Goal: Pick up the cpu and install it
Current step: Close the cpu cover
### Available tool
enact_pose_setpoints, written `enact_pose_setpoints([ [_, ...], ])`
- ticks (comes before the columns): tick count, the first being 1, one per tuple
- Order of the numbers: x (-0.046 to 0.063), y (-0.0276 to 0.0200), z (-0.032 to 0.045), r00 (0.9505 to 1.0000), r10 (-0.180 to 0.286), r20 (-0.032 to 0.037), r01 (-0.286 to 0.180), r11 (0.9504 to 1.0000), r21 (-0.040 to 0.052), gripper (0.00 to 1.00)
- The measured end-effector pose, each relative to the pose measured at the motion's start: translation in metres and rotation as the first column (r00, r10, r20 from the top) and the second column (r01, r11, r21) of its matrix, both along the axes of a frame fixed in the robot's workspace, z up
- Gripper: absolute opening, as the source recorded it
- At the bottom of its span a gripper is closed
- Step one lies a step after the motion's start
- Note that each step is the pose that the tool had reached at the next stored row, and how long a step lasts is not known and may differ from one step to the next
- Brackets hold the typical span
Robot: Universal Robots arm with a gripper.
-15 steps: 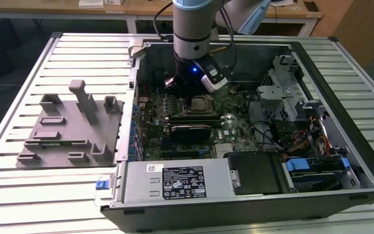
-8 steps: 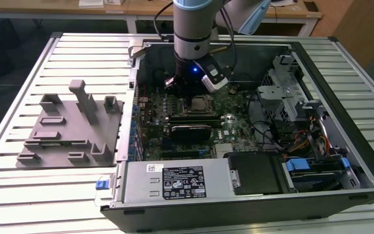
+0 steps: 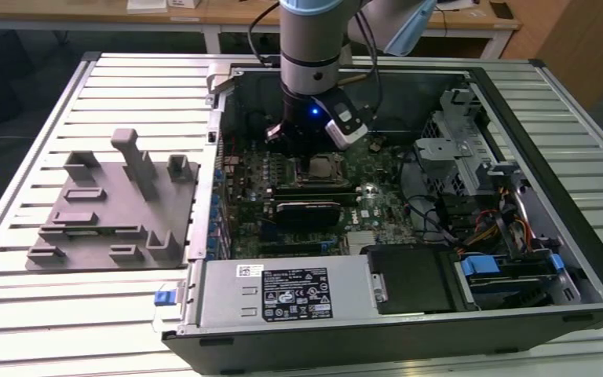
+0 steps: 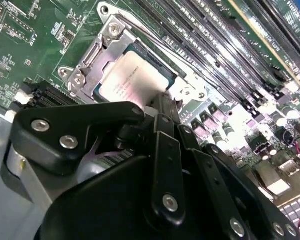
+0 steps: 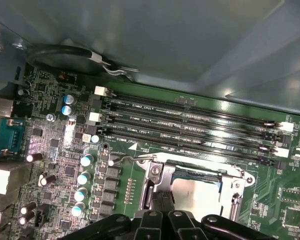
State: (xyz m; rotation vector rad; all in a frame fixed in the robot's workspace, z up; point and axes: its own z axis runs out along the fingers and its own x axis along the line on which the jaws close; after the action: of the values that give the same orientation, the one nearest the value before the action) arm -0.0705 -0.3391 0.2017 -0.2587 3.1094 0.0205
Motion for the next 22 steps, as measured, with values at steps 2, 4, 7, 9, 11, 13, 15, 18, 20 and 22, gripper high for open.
enact_pose_setpoints([
  [2, 0.0, 0.0, 0.0034, 1.0, 0.0, 0.0001, 0.0, 1.0, 0.0002, 0.11],
  [4, 0.0, 0.0, 0.0064, 1.0, 0.0, 0.0005, 0.0, 1.0, 0.0004, 0.11],
  [7, -0.0008, -0.0006, 0.007, 0.9999, 0.0, 0.0127, 0.0, 1.0, 0.0012, 0.11],
  [9, -0.0017, -0.0014, 0.0069, 0.9996, 0.0, 0.0284, 0.0, 1.0, 0.0019, 0.11],
  [11, -0.0037, -0.0021, 0.0068, 0.9993, 0.0, 0.0369, 0.0, 1.0, 0.0048, 0.11],
  [13, -0.0063, -0.0025, 0.0063, 0.9992, 0.0, 0.0389, 0.0, 1.0, 0.0055, 0.11],
  [15, -0.0072, -0.0026, 0.0047, 0.9992, 0.0, 0.0391, 0.0, 1.0, 0.0056, 0.11],
  [18, -0.0075, -0.0027, 0.0014, 0.9992, 0.0, 0.039, 0.0, 1.0, 0.0054, 0.11],
  [20, -0.0076, -0.0027, 0.0001, 0.9992, 0.0, 0.0389, 0.0, 1.0, 0.0053, 0.11],
  [22, -0.0077, -0.0027, -0.0006, 0.9992, 0.0, 0.0389, 0.0, 1.0, 0.0053, 0.11],
])
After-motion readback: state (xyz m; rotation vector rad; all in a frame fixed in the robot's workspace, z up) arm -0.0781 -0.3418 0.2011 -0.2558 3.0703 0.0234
